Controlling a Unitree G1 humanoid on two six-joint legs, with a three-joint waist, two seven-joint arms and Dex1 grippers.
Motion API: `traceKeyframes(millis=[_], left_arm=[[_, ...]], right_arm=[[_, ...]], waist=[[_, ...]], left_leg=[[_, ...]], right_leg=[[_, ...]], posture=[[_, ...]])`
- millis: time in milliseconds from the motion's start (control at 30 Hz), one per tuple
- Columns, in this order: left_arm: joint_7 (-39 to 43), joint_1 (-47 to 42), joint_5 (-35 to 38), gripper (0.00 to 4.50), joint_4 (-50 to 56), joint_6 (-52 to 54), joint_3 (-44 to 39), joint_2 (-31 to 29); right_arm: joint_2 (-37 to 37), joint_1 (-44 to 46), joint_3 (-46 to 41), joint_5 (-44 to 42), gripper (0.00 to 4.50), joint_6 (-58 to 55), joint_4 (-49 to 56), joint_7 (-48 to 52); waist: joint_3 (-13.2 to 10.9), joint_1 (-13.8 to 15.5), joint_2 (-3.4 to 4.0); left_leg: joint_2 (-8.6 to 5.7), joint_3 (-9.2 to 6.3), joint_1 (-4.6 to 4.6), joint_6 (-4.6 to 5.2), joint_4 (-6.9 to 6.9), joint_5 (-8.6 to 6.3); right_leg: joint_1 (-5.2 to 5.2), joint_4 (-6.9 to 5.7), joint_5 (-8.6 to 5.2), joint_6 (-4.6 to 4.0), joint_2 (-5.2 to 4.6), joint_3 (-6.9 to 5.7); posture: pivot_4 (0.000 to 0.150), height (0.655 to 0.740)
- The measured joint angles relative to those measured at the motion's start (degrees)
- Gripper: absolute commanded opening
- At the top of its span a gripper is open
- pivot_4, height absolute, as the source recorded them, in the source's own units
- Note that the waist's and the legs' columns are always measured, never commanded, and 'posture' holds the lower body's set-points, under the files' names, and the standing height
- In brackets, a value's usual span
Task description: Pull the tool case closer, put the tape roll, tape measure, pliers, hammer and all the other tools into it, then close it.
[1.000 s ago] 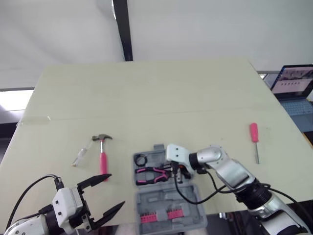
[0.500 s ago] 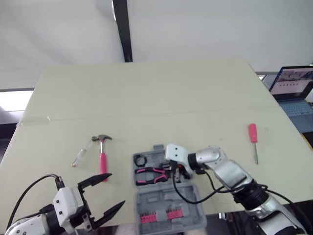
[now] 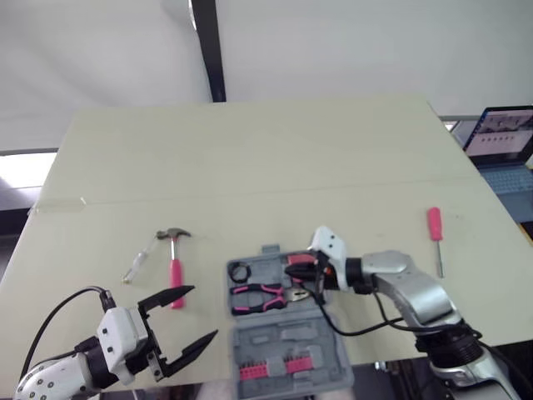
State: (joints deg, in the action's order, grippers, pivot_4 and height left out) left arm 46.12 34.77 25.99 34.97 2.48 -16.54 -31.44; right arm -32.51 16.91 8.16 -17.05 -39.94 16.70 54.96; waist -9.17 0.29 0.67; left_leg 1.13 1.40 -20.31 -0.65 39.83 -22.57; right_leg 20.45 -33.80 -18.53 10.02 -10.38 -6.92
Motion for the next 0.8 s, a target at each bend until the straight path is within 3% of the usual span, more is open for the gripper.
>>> traceKeyframes(millis=[267,367,600,800], left_arm=[[-1.9,2.1,0.1,4.50,-0.2,4.1,-1.7,0.1],[-0.5,5.5,0.1,4.50,-2.2,2.4,-3.3,0.6],[2.9,13.6,-1.6,4.50,-4.0,-5.1,-6.5,3.2],[4.2,18.3,-2.4,4.50,-4.4,-8.7,-9.7,4.1]], right_arm=[[-13.2,-18.9,-16.1,-2.7,0.05,6.3,4.3,3.2],[-15.1,-26.4,-20.3,-3.7,0.92,7.2,4.2,5.0],[-15.7,-36.2,-27.3,-5.8,4.44,12.5,4.2,7.8],[-16.4,-40.3,-28.9,-6.0,4.44,13.3,3.9,8.5]], waist=[[-0.1,1.0,-0.09],[-0.1,1.0,-0.15],[-0.2,1.2,-0.23],[-0.3,1.1,-0.37]], left_leg=[[0.01,0.09,0.03,0.00,0.02,0.00],[0.02,0.14,0.07,0.00,0.01,0.00],[0.02,0.15,0.09,0.01,0.02,-0.01],[0.03,0.13,0.08,0.04,0.04,-0.03]], right_leg=[[-0.02,0.03,0.00,0.00,0.00,0.06],[-0.04,0.02,0.00,0.00,0.01,0.07],[-0.06,0.08,0.00,0.00,0.00,0.10],[-0.07,0.17,-0.01,-0.02,0.00,0.09]], posture=[[0.150,0.7400],[0.150,0.7400],[0.150,0.7400],[0.150,0.7400]])
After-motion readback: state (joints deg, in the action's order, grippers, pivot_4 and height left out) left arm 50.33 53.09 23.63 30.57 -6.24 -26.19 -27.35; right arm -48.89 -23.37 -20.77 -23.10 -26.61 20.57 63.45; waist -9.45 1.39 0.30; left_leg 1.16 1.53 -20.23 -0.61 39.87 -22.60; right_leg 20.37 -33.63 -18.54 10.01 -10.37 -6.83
